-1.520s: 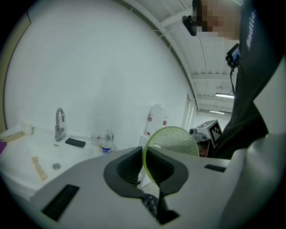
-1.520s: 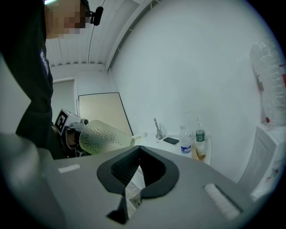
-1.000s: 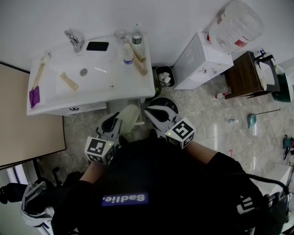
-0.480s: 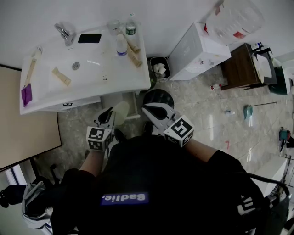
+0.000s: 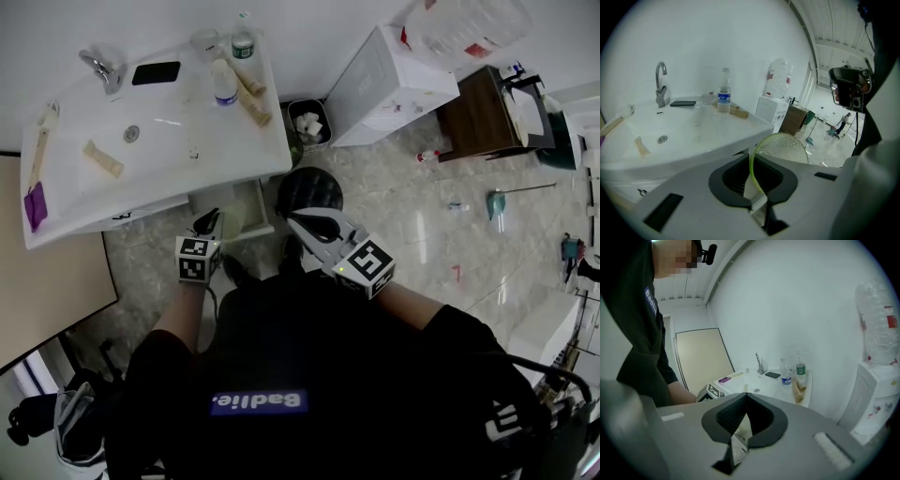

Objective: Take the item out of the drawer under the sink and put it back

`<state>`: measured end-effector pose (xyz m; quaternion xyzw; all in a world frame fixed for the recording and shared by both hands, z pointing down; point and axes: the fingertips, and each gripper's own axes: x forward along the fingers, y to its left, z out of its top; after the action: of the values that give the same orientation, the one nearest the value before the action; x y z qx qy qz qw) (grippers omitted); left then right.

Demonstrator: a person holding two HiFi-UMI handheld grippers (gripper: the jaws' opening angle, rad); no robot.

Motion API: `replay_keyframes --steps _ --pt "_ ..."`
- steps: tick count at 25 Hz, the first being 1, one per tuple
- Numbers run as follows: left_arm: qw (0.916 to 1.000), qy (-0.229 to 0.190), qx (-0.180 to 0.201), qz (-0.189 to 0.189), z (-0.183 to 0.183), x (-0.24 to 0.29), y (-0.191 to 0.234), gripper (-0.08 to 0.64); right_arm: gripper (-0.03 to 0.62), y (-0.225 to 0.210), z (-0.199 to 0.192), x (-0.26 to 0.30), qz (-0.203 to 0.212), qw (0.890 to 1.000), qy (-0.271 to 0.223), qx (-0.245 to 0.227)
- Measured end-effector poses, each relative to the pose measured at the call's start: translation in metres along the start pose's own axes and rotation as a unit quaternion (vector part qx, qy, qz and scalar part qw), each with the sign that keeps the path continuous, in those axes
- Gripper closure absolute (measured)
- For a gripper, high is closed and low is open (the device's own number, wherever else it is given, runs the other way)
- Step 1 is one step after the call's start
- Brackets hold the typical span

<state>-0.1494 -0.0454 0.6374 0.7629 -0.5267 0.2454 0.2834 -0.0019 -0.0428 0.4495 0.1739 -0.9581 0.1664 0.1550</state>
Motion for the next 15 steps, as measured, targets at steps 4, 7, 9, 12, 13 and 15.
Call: replay_keyframes --steps 4,7,9,12,13,15 --pt "0.9994 0.021 -0.028 -0.008 -0.011 0.021 0.001 0.535 0.591 -0.009 -0.007 -0.005 -0.013 1.000 0.009 0.006" --pt "0.9980 0.044 -0.045 -0.007 -0.025 0.035 0.007 0.536 0.591 -0.013 -0.011 -0.007 -0.018 1.000 0.016 0.006" --pt "0.9966 0.059 -0.058 -0.003 -0.036 0.045 0.012 0.535 0.591 -0.017 -0.013 -0.010 -0.024 0.999 0.020 0.008" --pt "0.9942 0.077 -0.076 -0.002 -0.051 0.061 0.014 0.535 0.591 -0.027 -0.017 -0.016 -0.038 0.999 0.026 0.015" --pt "0.9935 0.083 -0.078 -0.001 -0.055 0.067 0.015 0.536 0.591 -0.030 -0.018 -0.019 -0.043 0.999 0.029 0.017" --pt "0.9923 0.096 -0.078 0.001 -0.064 0.080 0.017 0.535 0.591 -0.036 -0.021 -0.023 -0.051 0.998 0.035 0.018"
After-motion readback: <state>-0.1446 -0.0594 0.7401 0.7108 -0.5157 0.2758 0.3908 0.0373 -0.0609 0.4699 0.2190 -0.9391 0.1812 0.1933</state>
